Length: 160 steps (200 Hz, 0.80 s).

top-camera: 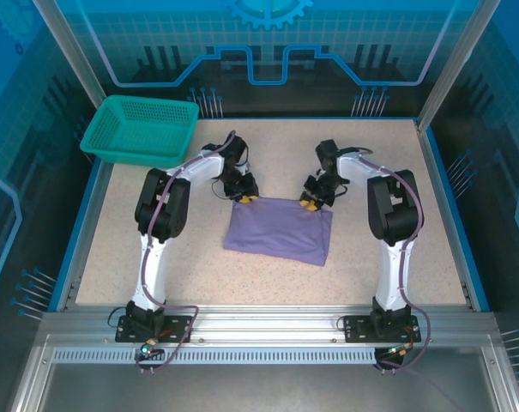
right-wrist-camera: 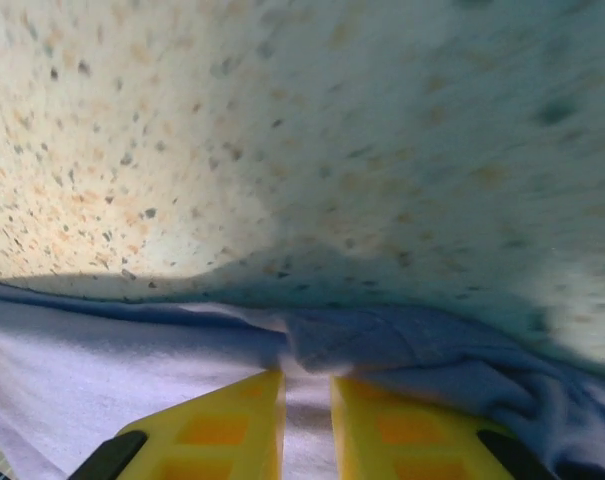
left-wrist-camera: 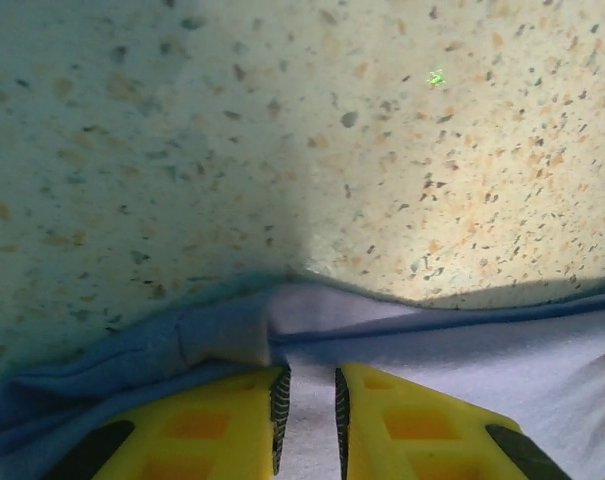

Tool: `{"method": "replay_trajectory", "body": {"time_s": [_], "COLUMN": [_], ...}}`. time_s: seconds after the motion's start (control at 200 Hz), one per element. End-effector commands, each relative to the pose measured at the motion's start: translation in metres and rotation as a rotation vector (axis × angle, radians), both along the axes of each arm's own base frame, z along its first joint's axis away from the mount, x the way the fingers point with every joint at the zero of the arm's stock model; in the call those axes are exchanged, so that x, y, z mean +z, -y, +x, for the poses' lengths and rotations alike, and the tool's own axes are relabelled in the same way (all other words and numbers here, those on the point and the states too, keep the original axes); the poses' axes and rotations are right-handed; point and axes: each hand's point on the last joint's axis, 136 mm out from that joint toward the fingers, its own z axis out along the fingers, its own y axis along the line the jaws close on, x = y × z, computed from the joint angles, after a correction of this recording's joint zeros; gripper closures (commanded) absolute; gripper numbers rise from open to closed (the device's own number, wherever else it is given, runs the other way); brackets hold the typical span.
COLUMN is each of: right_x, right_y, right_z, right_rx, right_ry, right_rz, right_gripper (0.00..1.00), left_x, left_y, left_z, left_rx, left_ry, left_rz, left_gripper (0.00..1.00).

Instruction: Fold and stack the t-shirts

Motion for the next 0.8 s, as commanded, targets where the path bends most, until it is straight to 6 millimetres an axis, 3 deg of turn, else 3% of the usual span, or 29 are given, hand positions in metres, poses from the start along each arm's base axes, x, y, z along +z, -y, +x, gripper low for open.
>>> {"method": "replay_trajectory", "body": {"time_s": [0.0, 0.08, 0.135, 0.25, 0.33, 0.345, 0.375, 0.4, 0.445, 0.61, 0.69, 0.795], "right_x": [0.001, 0.004, 0.017, 0.059, 0.078, 0.080, 0.082, 0.081, 0.080, 0.052, 0.040, 0.024], "right_y": [0.032, 0.040, 0.044, 0.051, 0.060, 0.062, 0.062, 0.059, 0.051, 0.017, 0.003, -0.006], "right_z": [-0.007, -0.007, -0.003, -0.001, -0.015, -0.018, -0.025, -0.032, -0.043, -0.081, -0.085, -0.081], "right_rx": [-0.044, -0.070, -0.082, -0.074, -0.065, -0.063, -0.052, -0.031, 0.018, 0.231, 0.314, 0.377], "right_ry": [-0.018, -0.016, 0.038, 0.204, 0.270, 0.277, 0.287, 0.291, 0.291, 0.197, 0.179, 0.148], "right_rz": [-0.045, -0.029, -0.018, -0.020, -0.062, -0.066, -0.064, -0.054, -0.021, 0.005, -0.001, -0.067], "right_gripper": [0.78, 0.77, 0.72, 0.52, 0.34, 0.31, 0.23, 0.12, 0.07, 0.09, 0.16, 0.19], "left_x": [-0.019, -0.012, -0.003, 0.032, 0.063, 0.069, 0.080, 0.089, 0.104, 0.144, 0.146, 0.132], "left_y": [-0.037, -0.036, -0.034, -0.026, -0.019, -0.018, -0.014, -0.013, -0.011, -0.002, 0.007, 0.009], "left_z": [-0.008, -0.005, -0.001, 0.011, 0.022, 0.023, 0.026, 0.027, 0.029, 0.009, -0.015, -0.047], "left_rx": [0.062, 0.062, 0.064, 0.075, 0.074, 0.074, 0.071, 0.072, 0.074, 0.046, 0.003, -0.034], "left_ry": [-0.044, -0.029, -0.011, 0.058, 0.125, 0.135, 0.156, 0.173, 0.199, 0.268, 0.266, 0.250], "left_rz": [0.123, 0.104, 0.090, 0.045, -0.002, -0.011, -0.031, -0.042, -0.057, -0.110, -0.149, -0.162], "left_gripper": [0.73, 0.66, 0.59, 0.30, 0.18, 0.09, 0.02, 0.01, 0.01, 0.01, 0.03, 0.04]}}
